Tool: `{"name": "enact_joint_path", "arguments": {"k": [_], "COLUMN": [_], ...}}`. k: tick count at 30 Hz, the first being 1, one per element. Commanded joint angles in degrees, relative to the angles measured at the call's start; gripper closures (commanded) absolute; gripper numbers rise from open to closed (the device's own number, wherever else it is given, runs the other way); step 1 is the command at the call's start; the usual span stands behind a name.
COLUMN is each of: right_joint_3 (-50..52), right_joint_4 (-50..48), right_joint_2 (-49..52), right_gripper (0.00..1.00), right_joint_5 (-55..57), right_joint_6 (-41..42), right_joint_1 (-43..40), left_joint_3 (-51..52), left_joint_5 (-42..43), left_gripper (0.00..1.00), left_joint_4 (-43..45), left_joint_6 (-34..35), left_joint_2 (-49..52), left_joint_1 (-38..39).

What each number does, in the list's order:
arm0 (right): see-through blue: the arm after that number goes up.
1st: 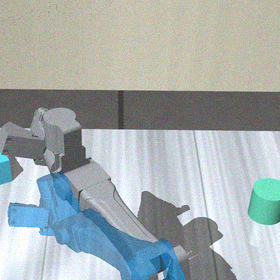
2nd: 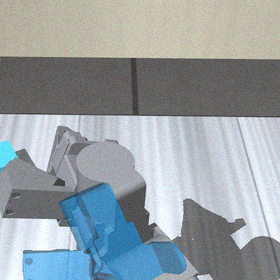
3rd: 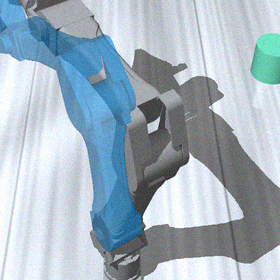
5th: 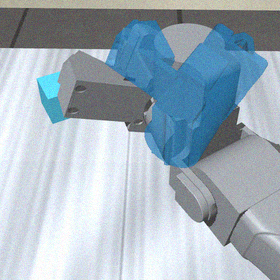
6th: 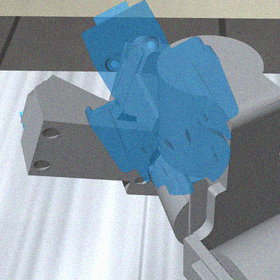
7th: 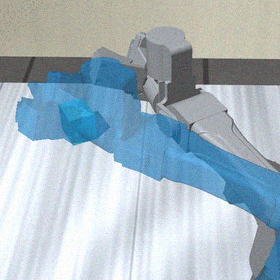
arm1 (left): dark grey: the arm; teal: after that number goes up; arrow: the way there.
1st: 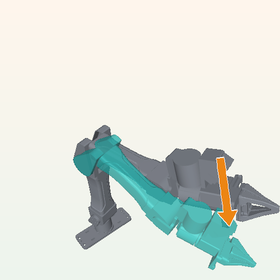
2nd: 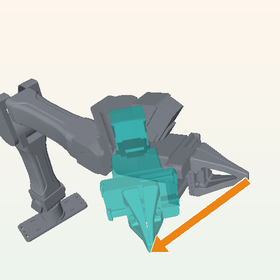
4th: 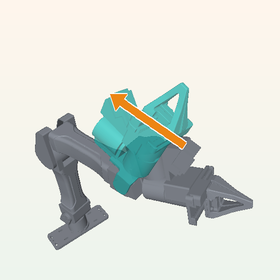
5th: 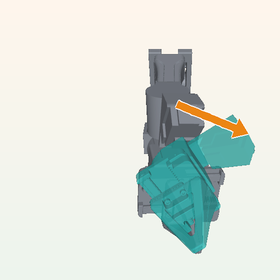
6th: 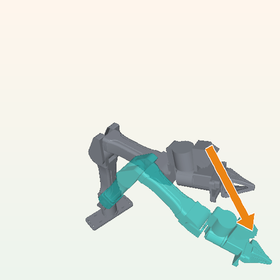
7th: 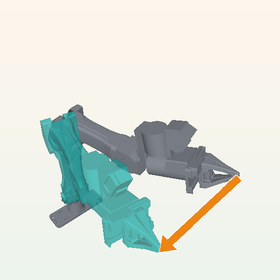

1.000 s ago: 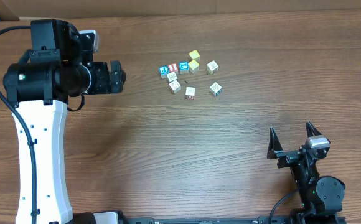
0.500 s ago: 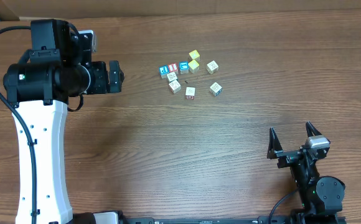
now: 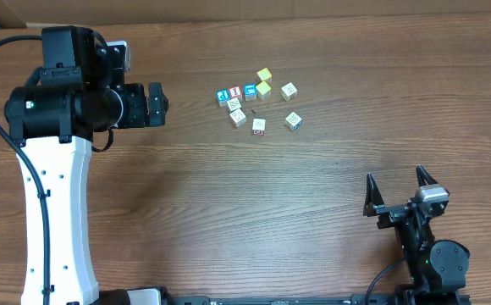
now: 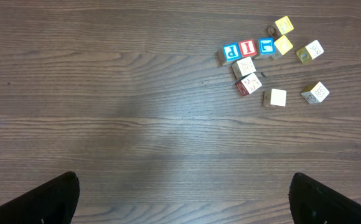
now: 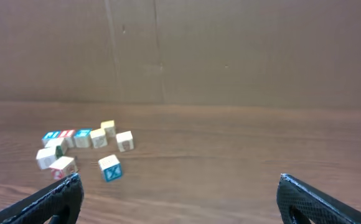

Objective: Flip 3 blocks
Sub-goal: 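Raise the left arm up and park it beside the block cluster, then move the right gripper over the blocks and grasp a plain wooden block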

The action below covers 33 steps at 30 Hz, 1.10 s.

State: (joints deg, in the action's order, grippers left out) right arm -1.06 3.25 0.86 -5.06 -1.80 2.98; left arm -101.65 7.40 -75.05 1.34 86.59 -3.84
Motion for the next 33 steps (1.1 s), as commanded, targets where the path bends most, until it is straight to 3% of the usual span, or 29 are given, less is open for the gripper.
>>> {"name": "enact_joint_path", "arguments": {"k": [1,5,11,16,21,25,33], "right_joint_3": [0.6,0.6,-1.0,-10.5,-28.3,-47.4,-91.9], "right_joint_4": [-5.3,-5.1,-4.7,0.8,8.4,20.0,59.0], "right_joint_2": [-0.5,-0.5,-0.4,3.7,17.2,31.5,63.6], "right_gripper": [0.00,0.00,0.00,0.00,0.00,0.00,0.00], "right_joint_5": [3.2,-5.8,-11.4,-11.2,-11.1,-11.7,-11.8], "right_joint_6": [-1.3,8.1,11.1,12.6,13.8,16.9,16.8], "right_joint_1": [-0.1,0.0,0.0,-0.1,-0.1,-0.1,-0.1], "left_joint_3": [-1.5,-1.5,-1.5,-1.5,-1.5,-1.5,-1.5], "left_joint_5": [-0.5,-0.5,-0.5,-0.5,-0.5,-0.5,-0.5], "left_gripper": [0.00,0.00,0.00,0.00,0.00,0.00,0.00], "left_joint_4": [0.3,0.3,0.3,0.3,0.3,0.3,0.3], "left_joint_6": [0.6,0.6,0.6,0.6,0.6,0.6,0.6], "left_joint_2": [0.0,0.0,0.0,0.0,0.0,0.0,0.0], "left_joint_1": [0.0,0.0,0.0,0.0,0.0,0.0,0.0]}}
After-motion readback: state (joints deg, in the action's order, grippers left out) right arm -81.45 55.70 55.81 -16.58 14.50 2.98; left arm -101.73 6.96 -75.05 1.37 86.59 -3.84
